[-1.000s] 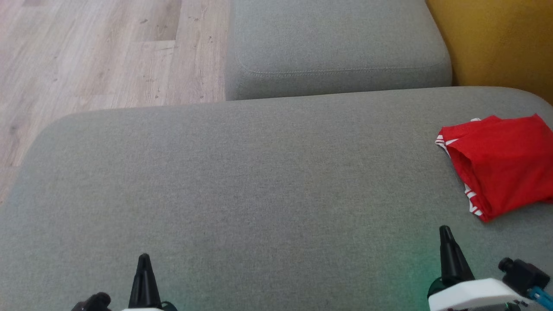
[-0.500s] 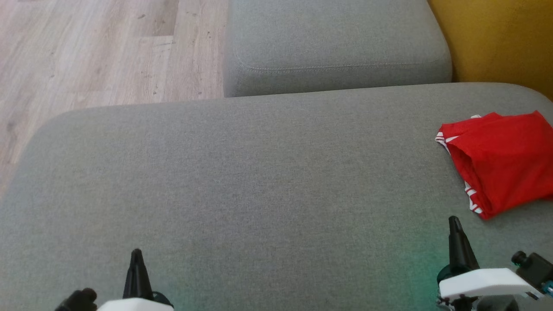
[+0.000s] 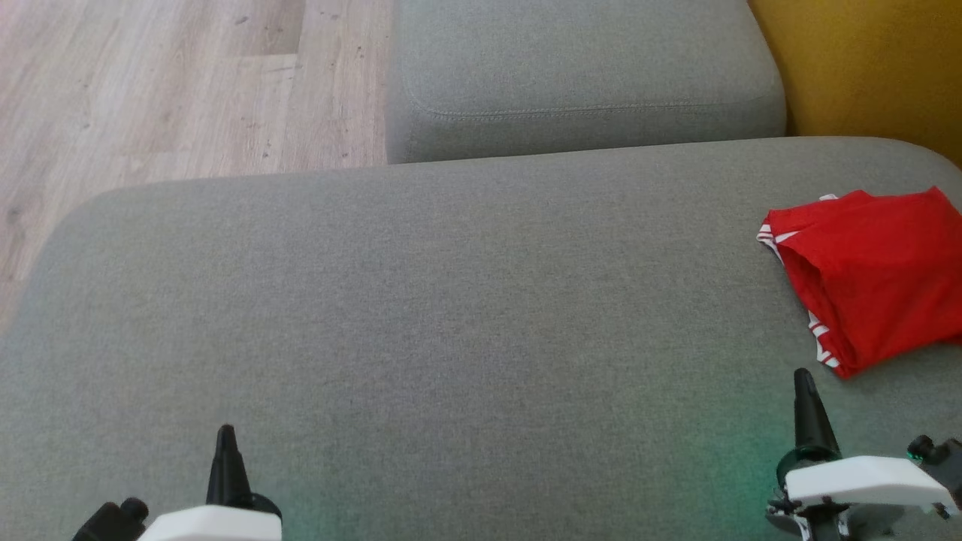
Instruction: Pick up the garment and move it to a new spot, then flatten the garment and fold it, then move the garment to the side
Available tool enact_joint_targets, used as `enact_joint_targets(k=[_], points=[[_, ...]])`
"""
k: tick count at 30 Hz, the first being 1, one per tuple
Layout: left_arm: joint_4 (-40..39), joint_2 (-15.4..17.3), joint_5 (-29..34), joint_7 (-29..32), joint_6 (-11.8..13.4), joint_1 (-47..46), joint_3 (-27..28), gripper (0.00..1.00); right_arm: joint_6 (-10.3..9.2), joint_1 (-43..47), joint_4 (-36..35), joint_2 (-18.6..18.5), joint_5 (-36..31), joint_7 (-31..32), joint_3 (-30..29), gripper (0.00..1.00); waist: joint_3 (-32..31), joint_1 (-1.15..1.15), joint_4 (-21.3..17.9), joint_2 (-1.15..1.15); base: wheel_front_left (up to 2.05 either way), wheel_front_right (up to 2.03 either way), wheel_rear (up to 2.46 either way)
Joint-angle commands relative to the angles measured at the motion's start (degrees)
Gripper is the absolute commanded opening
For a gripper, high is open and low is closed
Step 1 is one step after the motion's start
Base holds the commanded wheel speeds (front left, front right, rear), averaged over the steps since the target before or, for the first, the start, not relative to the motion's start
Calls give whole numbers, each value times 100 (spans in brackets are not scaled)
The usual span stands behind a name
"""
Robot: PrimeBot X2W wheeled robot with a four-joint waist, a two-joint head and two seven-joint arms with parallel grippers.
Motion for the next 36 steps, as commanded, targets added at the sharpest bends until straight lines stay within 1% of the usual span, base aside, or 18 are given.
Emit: enact_joint_targets(k=[1,2,36], points=[[-140,78,-182,36,-85,-375,161,0,-2,-361,-203,-109,197,33,25,0,8,0,-3,0,0,0,0],[-140,78,-182,36,-85,-375,161,0,-2,-361,-203,-109,197,33,25,0,8,0,-3,0,0,0,0],[20,71,-2429,596,-534,-883,684,0,-3,-754,-214,-106,2523,600,-313,0,177,0,-53,0,0,0,0]])
